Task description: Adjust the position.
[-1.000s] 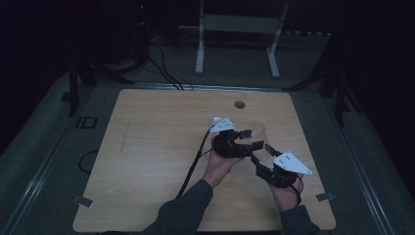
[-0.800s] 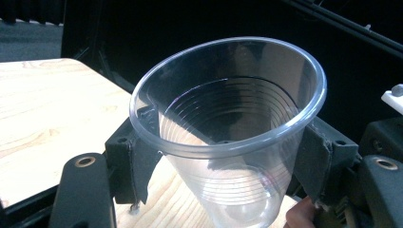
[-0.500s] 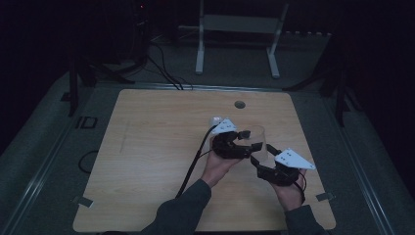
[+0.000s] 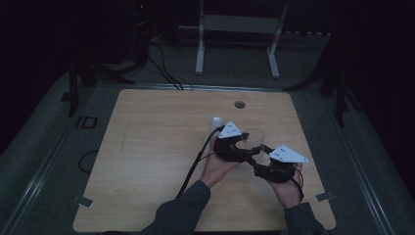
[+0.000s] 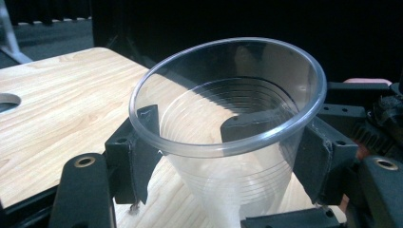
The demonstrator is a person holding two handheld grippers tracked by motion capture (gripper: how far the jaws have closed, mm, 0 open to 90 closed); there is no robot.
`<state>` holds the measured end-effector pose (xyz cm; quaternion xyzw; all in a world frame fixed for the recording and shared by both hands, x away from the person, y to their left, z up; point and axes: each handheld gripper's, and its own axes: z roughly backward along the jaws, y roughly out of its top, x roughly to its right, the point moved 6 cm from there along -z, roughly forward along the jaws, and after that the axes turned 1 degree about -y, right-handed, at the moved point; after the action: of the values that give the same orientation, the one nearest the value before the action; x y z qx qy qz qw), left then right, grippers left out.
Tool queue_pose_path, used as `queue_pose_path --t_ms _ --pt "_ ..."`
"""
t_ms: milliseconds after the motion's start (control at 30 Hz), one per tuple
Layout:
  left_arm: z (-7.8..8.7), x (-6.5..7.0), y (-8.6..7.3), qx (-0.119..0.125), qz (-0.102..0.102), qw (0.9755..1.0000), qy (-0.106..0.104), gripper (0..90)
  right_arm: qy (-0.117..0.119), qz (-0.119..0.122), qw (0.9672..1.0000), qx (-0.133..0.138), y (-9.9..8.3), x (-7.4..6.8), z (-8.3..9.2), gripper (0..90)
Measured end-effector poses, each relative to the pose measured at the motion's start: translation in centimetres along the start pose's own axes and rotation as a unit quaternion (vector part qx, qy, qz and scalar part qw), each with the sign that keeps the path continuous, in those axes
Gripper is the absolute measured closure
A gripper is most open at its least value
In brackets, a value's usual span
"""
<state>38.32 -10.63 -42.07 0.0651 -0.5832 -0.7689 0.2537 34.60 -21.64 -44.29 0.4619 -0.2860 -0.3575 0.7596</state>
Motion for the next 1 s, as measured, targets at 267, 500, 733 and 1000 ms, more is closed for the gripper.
queue_pose_path --t_ms 267,500,733,1000 --pt "0.12 0.34 0.37 0.014 0.005 0.9999 -0.003 27.6 -0.002 -0.005 1.0 0.006 0.04 0.0 -0.09 40.1" --pt "0.09 0.56 0.65 0.028 0.022 0.9993 -0.008 24.1 -0.002 -0.011 0.9997 0.02 0.04 -0.12 -0.03 41.1" --pt "-0.04 0.72 0.89 0.044 0.029 0.9986 0.005 24.2 0.003 -0.028 0.9991 0.032 -0.04 -0.19 -0.04 41.4" --pt "-0.07 0.92 0.83 0.045 0.022 0.9988 0.005 27.8 0.002 -0.029 0.9991 0.03 -0.24 -0.12 -0.01 38.3"
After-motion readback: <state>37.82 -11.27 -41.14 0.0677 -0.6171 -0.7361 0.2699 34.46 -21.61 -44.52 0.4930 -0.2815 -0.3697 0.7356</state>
